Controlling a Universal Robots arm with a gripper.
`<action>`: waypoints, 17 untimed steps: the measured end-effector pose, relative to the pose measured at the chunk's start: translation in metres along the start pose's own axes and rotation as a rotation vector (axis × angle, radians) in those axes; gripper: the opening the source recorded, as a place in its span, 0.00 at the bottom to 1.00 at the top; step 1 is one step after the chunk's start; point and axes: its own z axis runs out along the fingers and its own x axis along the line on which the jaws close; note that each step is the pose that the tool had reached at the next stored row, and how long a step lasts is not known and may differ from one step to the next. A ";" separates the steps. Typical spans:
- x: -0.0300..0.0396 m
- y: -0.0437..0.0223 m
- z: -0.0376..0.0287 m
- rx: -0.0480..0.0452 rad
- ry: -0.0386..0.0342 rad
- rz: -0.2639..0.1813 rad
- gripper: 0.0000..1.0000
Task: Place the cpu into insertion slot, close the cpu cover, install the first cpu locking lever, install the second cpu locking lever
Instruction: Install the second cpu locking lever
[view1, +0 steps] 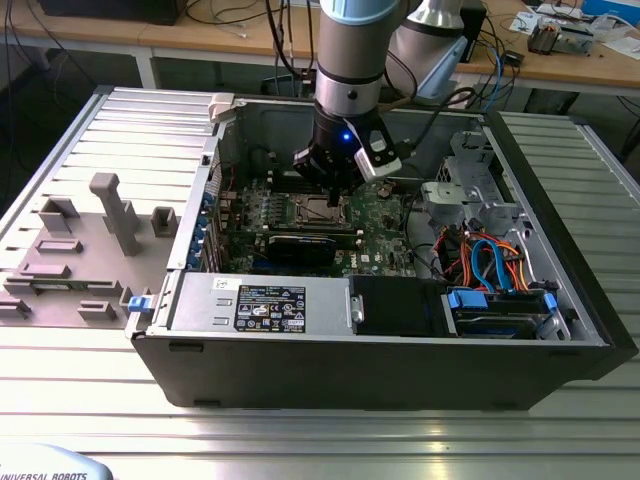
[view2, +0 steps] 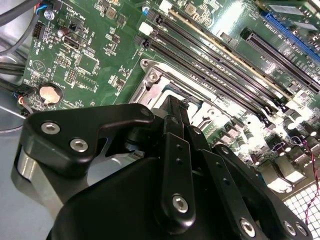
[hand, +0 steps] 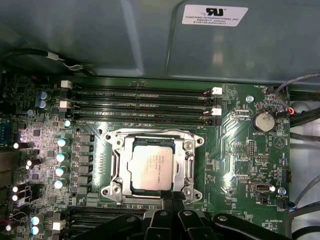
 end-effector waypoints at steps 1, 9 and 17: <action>0.0000 -0.0001 -0.0001 0.0001 0.0001 0.000 0.11; -0.0001 -0.0011 -0.0023 0.0001 0.0002 0.000 0.11; 0.0003 -0.0104 -0.0028 0.0001 0.0001 0.000 0.11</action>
